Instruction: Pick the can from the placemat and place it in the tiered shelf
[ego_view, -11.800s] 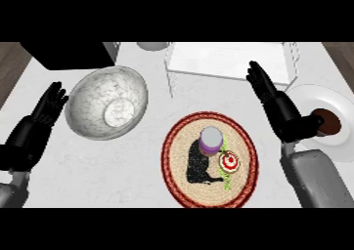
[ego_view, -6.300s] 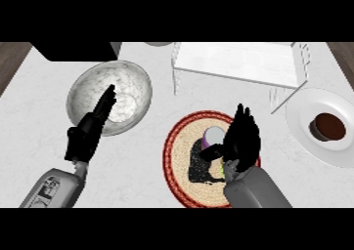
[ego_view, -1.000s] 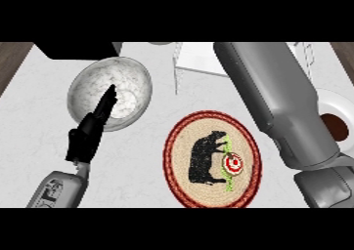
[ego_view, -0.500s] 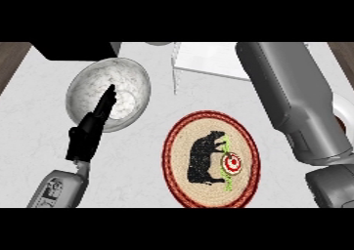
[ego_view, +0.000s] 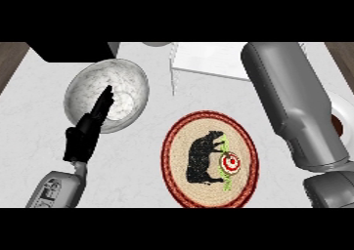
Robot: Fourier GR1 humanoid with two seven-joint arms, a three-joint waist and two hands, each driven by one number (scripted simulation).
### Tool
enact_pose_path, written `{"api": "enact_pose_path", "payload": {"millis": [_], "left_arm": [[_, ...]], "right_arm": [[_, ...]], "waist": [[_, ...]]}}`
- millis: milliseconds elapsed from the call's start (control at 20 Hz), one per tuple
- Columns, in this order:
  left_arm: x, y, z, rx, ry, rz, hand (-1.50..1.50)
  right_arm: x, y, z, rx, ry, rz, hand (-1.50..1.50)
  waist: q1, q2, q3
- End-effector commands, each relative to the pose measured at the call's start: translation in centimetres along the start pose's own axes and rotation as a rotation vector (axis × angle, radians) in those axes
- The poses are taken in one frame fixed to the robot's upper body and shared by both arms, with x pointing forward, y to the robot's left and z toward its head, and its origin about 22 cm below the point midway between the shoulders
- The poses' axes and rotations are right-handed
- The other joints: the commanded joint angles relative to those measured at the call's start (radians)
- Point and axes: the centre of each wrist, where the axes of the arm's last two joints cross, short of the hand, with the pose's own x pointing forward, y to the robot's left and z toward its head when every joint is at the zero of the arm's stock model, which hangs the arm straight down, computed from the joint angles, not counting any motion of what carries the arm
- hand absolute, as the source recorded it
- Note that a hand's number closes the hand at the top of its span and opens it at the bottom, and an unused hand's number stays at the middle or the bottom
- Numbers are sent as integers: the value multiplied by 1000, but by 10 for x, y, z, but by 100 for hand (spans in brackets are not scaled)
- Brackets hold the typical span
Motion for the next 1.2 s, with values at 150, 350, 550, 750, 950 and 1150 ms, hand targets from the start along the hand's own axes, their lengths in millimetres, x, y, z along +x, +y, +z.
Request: {"api": "enact_pose_path", "payload": {"millis": [150, 350, 550, 750, 950, 1150], "left_arm": [[3, 6, 3, 6, 4, -9, 0], [20, -8, 4, -13, -11, -4, 0], [10, -2, 4, -10, -2, 12, 0], [4, -8, 4, 7, -1, -2, 0], [0, 5, 12, 9, 17, 9, 0], [1, 19, 10, 11, 31, 11, 0]], "right_arm": [[7, -23, -9, -12, 134, -205, -150], [13, -19, 2, 33, 141, -249, -150], [27, -46, 0, 20, 119, -324, -150], [31, -71, -32, -99, 183, -499, -150], [16, -113, -58, -187, 257, -554, -150], [7, -150, -61, -207, 363, -551, -150]], "waist": [[0, -2, 1], [11, 1, 1], [-2, -2, 0], [4, 1, 1], [-16, -9, 0], [-35, -16, 0]]}}
